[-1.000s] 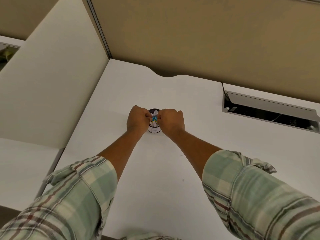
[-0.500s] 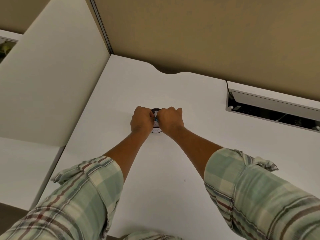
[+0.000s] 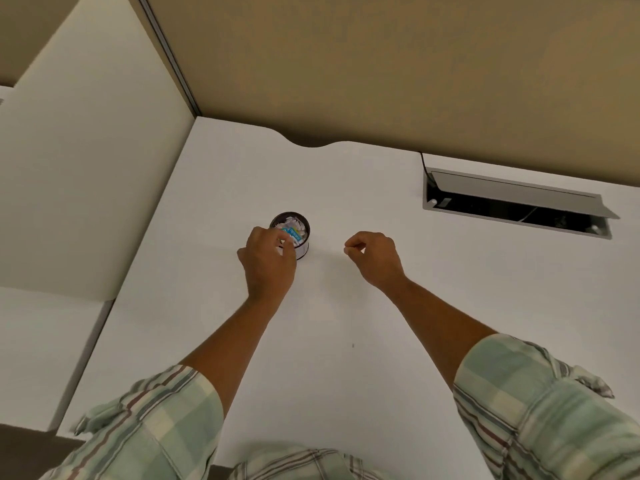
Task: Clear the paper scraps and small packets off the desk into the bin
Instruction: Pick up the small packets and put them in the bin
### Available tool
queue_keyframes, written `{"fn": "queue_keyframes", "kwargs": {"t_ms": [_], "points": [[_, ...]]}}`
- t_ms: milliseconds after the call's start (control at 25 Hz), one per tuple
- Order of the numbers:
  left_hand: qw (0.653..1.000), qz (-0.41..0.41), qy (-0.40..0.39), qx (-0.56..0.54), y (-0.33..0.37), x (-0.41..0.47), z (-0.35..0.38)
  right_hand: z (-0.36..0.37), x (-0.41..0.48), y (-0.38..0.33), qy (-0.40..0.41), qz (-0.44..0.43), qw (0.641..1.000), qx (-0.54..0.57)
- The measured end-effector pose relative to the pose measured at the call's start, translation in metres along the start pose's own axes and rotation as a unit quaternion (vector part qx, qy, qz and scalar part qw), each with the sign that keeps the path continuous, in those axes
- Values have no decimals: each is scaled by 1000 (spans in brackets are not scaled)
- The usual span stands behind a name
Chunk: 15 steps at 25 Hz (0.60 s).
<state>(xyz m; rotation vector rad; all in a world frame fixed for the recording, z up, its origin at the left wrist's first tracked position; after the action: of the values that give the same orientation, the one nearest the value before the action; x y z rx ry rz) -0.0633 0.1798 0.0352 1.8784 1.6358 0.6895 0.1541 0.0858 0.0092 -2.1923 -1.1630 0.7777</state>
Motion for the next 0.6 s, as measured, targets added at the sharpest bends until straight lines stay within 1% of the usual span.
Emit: {"fn": "queue_keyframes", "kwargs": {"t_ms": [120, 200, 240, 360, 480, 600], "points": [[997, 34, -26, -63, 3, -40, 15, 4, -23, 37, -39, 34, 998, -18], [991, 40, -80, -99, 0, -68, 30, 11, -37, 55, -67, 48, 996, -42], [988, 38, -112, -99, -2, -81, 39, 15, -43, 60, -77, 51, 994, -54], [974, 20, -217, -64, -18, -115, 70, 31, -54, 67, -100, 44, 990, -91], [949, 12, -314, -14, -31, -140, 94, 45, -59, 68, -113, 21, 983, -146], [935, 32, -353, 20, -33, -151, 105, 47, -56, 69, -87, 8, 983, -164]]}}
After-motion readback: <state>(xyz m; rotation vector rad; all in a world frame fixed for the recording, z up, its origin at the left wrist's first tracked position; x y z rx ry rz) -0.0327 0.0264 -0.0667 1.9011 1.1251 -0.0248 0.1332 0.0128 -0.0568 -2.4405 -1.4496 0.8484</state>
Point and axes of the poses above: each hand's wrist, its own x-axis towards the middle knuckle, its own z-axis out of the palm, y = z × x, the point moved 6 cm from there along x, towards the middle knuckle, and after that the axes turned 4 degrees about -z, right-handed, at the moved point
